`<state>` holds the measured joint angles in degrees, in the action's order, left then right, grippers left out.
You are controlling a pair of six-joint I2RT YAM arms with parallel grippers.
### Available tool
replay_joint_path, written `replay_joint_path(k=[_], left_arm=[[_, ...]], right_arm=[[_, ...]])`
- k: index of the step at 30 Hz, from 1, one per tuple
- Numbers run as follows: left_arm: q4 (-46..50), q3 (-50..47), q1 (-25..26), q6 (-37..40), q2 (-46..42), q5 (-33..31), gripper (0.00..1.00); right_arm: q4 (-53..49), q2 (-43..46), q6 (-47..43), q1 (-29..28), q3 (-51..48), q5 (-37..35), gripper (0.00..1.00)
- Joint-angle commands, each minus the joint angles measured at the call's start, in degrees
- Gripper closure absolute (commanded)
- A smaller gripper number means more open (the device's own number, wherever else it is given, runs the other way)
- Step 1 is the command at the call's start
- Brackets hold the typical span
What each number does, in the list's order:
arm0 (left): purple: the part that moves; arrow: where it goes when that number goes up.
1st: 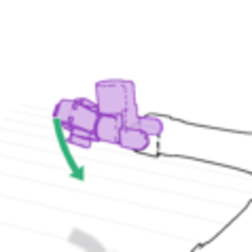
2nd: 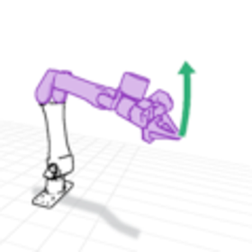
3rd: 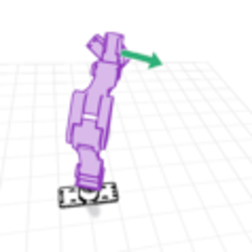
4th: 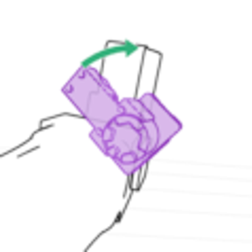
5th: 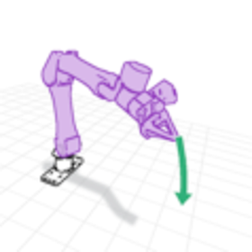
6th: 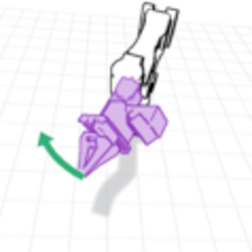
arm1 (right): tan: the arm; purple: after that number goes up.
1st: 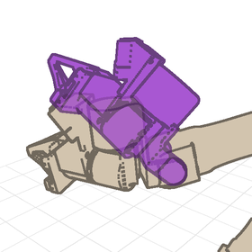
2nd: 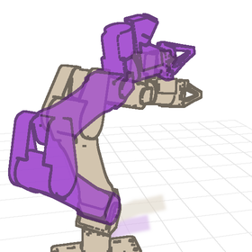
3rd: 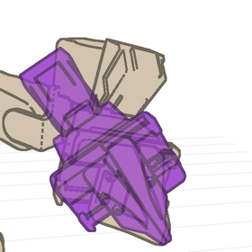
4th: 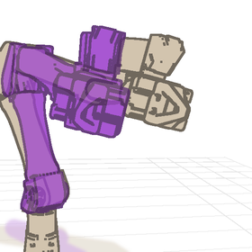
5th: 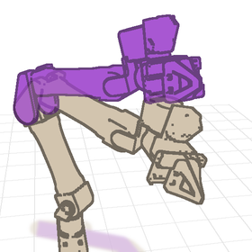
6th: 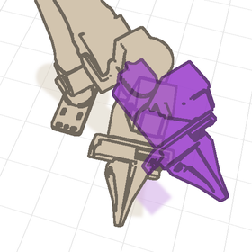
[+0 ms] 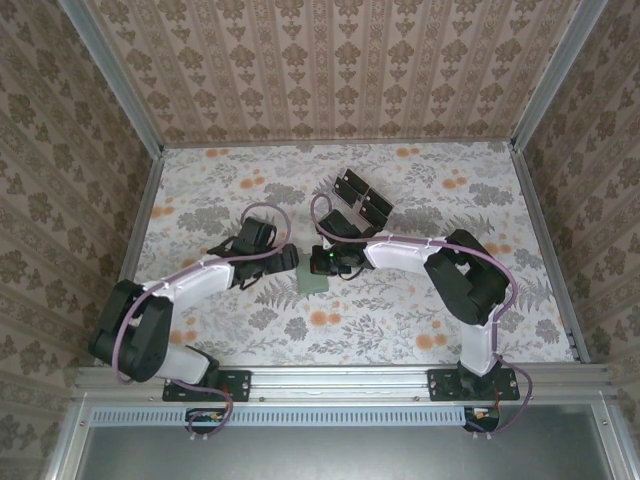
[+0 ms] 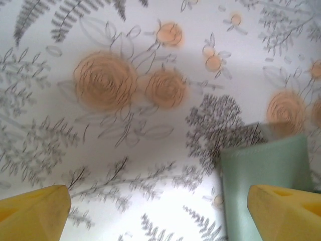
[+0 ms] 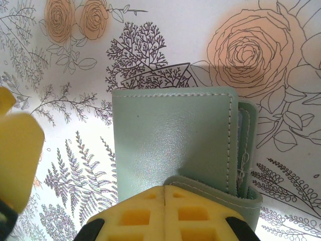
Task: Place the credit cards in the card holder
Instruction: Close the button on the card holder.
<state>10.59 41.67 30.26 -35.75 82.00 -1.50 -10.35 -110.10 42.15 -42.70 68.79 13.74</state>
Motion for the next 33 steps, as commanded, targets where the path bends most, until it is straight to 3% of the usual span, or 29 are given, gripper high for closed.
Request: replay_joint_path(k=[1, 33], left_arm=[[-0.62, 2.32, -0.25, 0.61, 2.92, 1.55, 0.0], [-1.72, -0.19, 3.32, 1.14, 9.64, 0.62, 0.0]], right_arm=[[0.15, 0.04, 0.48, -0.24, -0.94, -0.11, 1.0], [1.56, 2.8, -0.32, -0.8, -0.6, 2.52, 1.0]])
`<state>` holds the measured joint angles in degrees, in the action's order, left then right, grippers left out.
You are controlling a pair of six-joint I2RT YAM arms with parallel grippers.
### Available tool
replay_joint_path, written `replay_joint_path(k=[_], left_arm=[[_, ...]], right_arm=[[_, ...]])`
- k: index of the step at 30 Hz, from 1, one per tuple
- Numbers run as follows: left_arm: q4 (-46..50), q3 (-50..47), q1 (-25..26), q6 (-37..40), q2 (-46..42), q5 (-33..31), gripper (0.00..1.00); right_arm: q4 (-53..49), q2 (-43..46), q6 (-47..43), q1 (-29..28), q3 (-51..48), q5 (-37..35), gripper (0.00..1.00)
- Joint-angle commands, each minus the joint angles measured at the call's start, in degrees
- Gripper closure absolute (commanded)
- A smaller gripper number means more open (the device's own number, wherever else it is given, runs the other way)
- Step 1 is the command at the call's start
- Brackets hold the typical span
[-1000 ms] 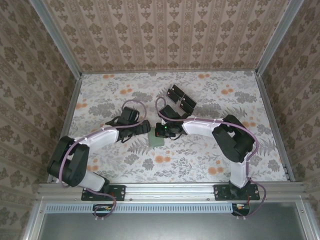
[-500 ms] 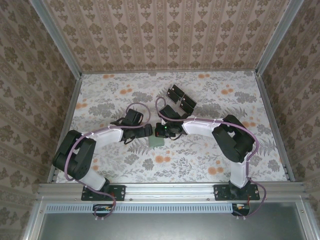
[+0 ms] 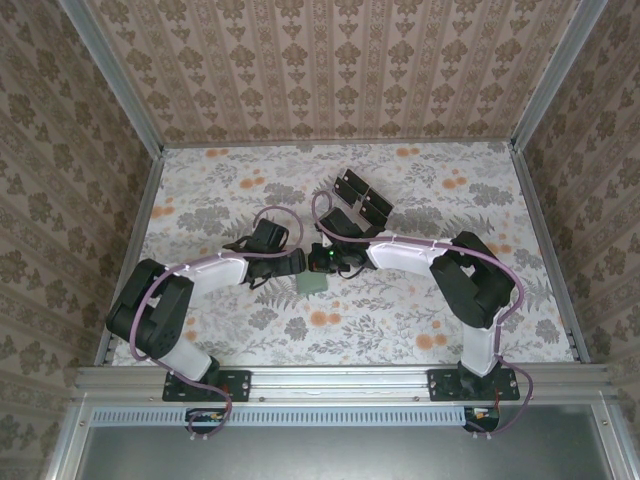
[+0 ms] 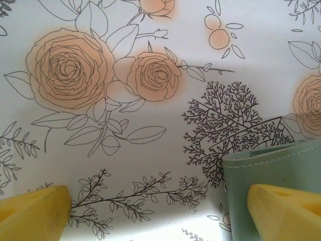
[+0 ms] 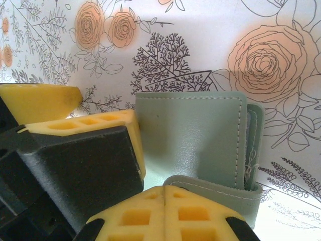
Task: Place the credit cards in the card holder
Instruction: Close the button on the card holder.
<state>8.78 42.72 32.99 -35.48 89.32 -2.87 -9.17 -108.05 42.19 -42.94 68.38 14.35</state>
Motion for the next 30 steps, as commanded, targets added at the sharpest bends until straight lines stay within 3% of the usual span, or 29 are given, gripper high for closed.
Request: replay_joint_path(k=[1, 30], left_arm=[[0.25, -1.24, 0.58, 0.83, 2.43, 2.01, 0.0], [0.37, -1.2, 1.02, 1.04, 2.73, 1.87, 0.0]], right_arm=[[0.41, 0.39, -0.26, -0.52, -0.09, 2.07, 1.0], [1.32, -5.48, 1.05, 0.58, -1.67, 1.07, 1.0]])
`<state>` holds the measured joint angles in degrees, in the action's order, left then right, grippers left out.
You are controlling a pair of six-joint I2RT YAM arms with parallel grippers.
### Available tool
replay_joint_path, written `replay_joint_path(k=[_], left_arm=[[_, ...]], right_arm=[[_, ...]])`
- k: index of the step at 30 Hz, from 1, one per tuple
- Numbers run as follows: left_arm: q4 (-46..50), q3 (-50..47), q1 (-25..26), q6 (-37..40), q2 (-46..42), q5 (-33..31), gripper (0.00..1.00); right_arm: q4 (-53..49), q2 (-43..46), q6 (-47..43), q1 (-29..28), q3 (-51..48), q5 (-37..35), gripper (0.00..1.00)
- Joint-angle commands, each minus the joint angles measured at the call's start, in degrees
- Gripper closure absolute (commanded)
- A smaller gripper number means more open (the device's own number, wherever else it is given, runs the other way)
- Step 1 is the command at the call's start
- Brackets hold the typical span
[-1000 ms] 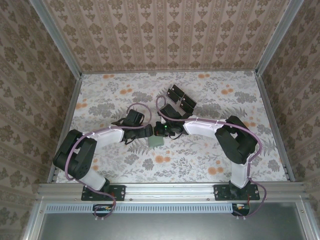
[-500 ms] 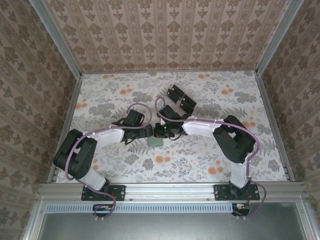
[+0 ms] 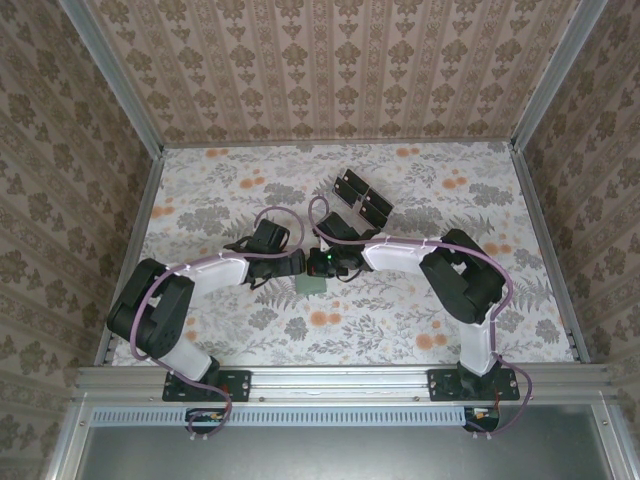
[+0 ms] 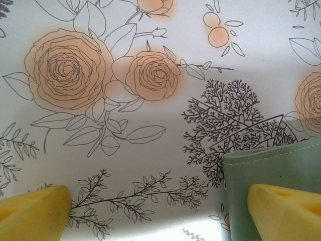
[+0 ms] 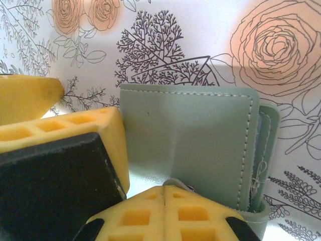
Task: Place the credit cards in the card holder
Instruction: Close the button on the card holder.
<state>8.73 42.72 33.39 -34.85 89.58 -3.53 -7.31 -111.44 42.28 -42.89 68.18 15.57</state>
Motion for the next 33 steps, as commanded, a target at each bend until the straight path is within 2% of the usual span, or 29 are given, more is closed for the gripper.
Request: replay_joint_path(k=[1, 8, 21, 33], left_arm=[[0.41, -1.15, 0.67, 0.42, 2.56, 2.5, 0.0], [0.41, -1.12, 0.97, 0.38, 2.57, 2.56, 0.0], [0.83, -1.07, 1.11, 0.44, 2.56, 2.14, 0.0], [1.16, -0.89, 1.37, 0.45, 2.79, 1.91, 0.0]], right_arm=[[-0.6, -2.28, 0.96, 0.62, -1.47, -0.27, 1.0], [-1.29, -3.73, 1.3, 0.93, -2.83, -0.85, 1.0], [1.84, -2.5, 3.59, 2.33, -12.4, -2.21, 1.0], [-0.89, -6.22, 3.07, 2.4, -8.45, -1.36, 1.0]])
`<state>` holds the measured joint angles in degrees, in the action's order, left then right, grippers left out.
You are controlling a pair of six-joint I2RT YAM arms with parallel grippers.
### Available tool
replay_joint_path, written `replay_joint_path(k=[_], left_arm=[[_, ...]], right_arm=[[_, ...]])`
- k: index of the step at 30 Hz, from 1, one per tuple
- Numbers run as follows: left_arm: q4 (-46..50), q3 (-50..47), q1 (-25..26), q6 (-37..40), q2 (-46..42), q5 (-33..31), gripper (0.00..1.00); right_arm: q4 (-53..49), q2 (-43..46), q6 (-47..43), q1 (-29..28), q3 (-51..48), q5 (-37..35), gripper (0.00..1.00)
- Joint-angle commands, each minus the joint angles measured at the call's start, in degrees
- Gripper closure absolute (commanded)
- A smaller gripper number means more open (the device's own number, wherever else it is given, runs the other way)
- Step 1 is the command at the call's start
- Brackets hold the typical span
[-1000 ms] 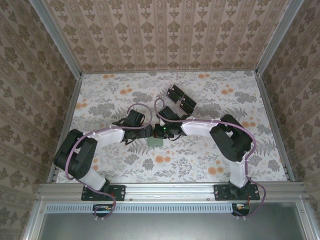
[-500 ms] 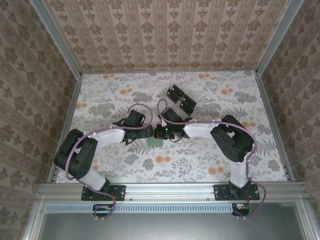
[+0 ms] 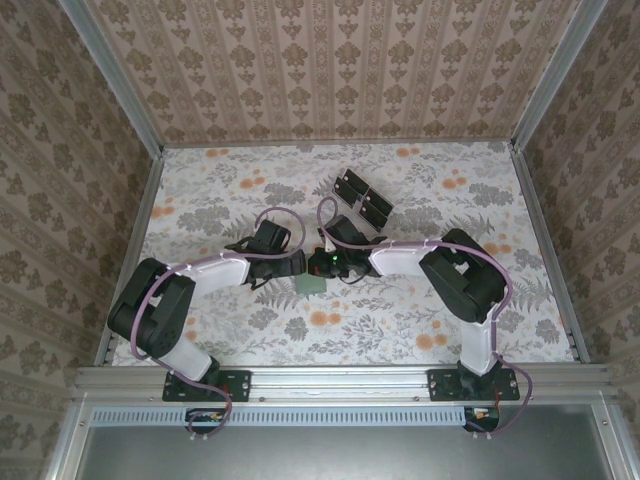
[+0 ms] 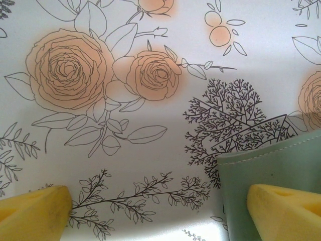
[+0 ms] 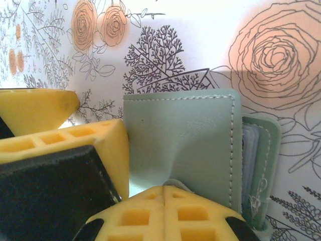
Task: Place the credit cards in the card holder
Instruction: Close the button on the card holder.
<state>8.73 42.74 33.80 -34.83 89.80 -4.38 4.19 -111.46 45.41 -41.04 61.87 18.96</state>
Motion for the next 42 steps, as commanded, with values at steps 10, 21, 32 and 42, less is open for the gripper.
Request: replay_joint_path(k=[10, 21, 32, 42], left_arm=[[1.44, -0.65, 1.27, 0.46, 2.37, 2.72, 0.0], [3.21, 1.86, 1.23, 1.42, 0.3, 2.13, 0.0], [4.69, 7.05, 0.01, 5.5, -5.49, 2.98, 0.0], [7.61, 12.4, -3.14, 11.03, -15.82, -4.28, 0.0]], right_arm=[[-11.79, -2.6, -0.16, 0.52, -2.19, -3.42, 1.0], [-6.07, 10.7, -0.91, 0.17, 0.12, -0.18, 0.47], [-12.75, 26.96, -4.62, 2.63, -2.63, -7.16, 0.17], [-24.38, 45.93, -10.89, 12.49, -7.66, -18.93, 0.0]])
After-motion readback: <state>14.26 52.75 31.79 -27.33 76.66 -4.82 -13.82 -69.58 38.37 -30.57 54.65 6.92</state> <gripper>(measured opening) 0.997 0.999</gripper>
